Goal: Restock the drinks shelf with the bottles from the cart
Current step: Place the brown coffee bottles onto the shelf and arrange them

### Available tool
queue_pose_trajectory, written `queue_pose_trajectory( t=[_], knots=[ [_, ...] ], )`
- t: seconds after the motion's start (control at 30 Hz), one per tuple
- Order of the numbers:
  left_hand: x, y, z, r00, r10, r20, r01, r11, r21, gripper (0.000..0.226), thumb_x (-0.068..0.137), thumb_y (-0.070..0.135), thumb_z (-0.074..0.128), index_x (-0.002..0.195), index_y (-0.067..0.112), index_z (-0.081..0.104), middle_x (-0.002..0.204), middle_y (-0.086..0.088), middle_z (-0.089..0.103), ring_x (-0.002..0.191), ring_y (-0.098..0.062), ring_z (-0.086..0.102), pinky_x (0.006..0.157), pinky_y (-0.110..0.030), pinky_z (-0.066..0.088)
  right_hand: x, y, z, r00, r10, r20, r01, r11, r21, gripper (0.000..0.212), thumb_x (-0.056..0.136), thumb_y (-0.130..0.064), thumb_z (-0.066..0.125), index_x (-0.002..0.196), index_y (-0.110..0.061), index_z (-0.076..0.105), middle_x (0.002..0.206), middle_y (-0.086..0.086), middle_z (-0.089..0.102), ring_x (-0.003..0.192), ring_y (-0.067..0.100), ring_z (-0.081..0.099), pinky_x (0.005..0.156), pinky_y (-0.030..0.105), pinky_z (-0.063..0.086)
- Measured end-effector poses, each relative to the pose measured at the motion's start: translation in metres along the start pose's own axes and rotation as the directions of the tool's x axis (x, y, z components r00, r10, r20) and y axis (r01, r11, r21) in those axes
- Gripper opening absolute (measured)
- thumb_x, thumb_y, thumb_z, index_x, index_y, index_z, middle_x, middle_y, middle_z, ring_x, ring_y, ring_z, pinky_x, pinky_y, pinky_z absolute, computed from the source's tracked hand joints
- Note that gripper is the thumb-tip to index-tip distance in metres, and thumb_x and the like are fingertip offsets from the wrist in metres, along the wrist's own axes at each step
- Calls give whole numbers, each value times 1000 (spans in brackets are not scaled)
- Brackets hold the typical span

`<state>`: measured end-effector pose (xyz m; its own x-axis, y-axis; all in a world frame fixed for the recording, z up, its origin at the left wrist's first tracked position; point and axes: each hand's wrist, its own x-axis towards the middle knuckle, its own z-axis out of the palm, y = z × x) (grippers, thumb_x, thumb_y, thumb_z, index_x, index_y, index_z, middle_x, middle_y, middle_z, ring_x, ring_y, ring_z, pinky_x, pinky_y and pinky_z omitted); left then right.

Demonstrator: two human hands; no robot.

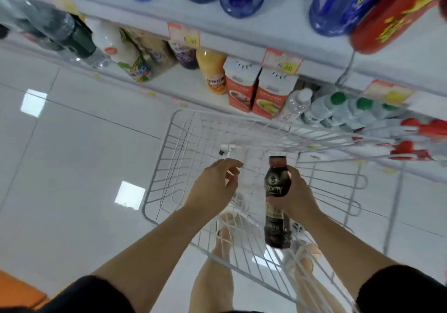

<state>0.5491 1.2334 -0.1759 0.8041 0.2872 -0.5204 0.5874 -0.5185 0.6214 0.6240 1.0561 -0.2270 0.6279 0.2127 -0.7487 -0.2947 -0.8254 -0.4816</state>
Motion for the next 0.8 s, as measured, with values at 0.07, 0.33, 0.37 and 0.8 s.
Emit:
queue_pose_trajectory(
  t=[0.07,0.33,0.37,0.8],
  knots=[
    [-5,40,-17,999,44,12,-44,999,-30,28,91,16,53,117,25,59,103,10,61,90,-3,59,84,-26,51,-41,-25,-30,997,-70,32,67,994,81,79,67,-11,76,132,-28,35,99,-4,59,88,17,55,65,23,41],
    [-58,234,-112,940,337,46,-326,931,-163,27,92,29,56,118,24,55,101,10,58,91,-7,59,73,-9,44,-211,-122,-200,909,-377,-177,414,866,282,74,67,-1,76,106,-53,40,98,-21,60,87,-7,60,72,11,47],
    [-65,259,-123,925,379,34,-364,907,-211,22,92,26,56,114,25,56,101,9,60,90,-9,60,75,-13,46,-231,-133,-224,882,-411,-233,465,839,283,75,68,-2,76,104,-55,39,99,-23,59,86,-12,59,70,8,46],
    [-175,530,-192,510,855,90,-779,504,-374,76,67,46,76,132,49,37,126,12,59,115,-11,59,101,-45,44,-439,-199,-449,289,-609,-738,881,472,-45,78,67,-9,80,126,-43,41,114,-9,61,97,5,65,79,26,53]
  ],
)
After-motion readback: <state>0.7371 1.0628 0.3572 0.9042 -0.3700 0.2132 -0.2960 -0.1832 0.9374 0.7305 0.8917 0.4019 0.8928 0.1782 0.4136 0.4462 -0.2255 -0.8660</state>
